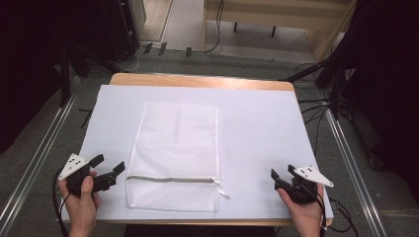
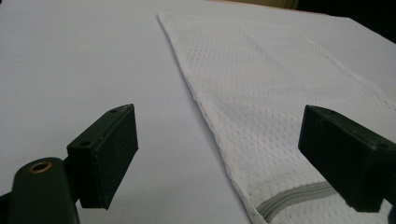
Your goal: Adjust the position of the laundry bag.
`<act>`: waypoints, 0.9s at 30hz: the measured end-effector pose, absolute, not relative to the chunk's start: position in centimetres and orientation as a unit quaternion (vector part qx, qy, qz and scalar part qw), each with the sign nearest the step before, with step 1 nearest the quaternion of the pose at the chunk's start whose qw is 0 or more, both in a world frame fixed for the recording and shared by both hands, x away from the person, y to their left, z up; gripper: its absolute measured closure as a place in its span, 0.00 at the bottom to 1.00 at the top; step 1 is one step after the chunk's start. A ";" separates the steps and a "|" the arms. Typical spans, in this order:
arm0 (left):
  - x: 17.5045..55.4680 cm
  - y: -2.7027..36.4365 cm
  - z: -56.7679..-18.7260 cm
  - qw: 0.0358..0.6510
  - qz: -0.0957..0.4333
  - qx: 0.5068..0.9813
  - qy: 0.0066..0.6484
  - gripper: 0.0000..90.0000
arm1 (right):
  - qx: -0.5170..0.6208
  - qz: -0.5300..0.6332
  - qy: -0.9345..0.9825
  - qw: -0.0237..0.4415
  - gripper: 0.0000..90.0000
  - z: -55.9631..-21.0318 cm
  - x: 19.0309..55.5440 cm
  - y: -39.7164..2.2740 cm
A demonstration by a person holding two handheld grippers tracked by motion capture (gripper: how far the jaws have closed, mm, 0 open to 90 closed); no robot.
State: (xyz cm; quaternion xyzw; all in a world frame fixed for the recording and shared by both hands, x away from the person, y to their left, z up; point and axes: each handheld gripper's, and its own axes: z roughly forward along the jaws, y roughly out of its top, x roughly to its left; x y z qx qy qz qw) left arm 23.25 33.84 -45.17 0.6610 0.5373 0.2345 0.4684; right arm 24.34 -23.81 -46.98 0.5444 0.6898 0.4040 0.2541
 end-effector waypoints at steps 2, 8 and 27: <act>23.3 33.6 -45.2 0.468 0.233 0.663 0.536 0.13 | 0.542 0.410 0.691 0.247 0.40 -47.0 24.6 -23.1; 23.3 32.9 -45.3 0.456 0.235 0.679 0.526 0.13 | 0.516 0.419 0.706 0.244 0.41 -46.4 25.8 -19.9; 23.5 32.7 -45.4 0.465 0.223 0.679 0.523 0.14 | 0.501 0.390 0.759 0.144 0.53 -46.4 32.3 -7.8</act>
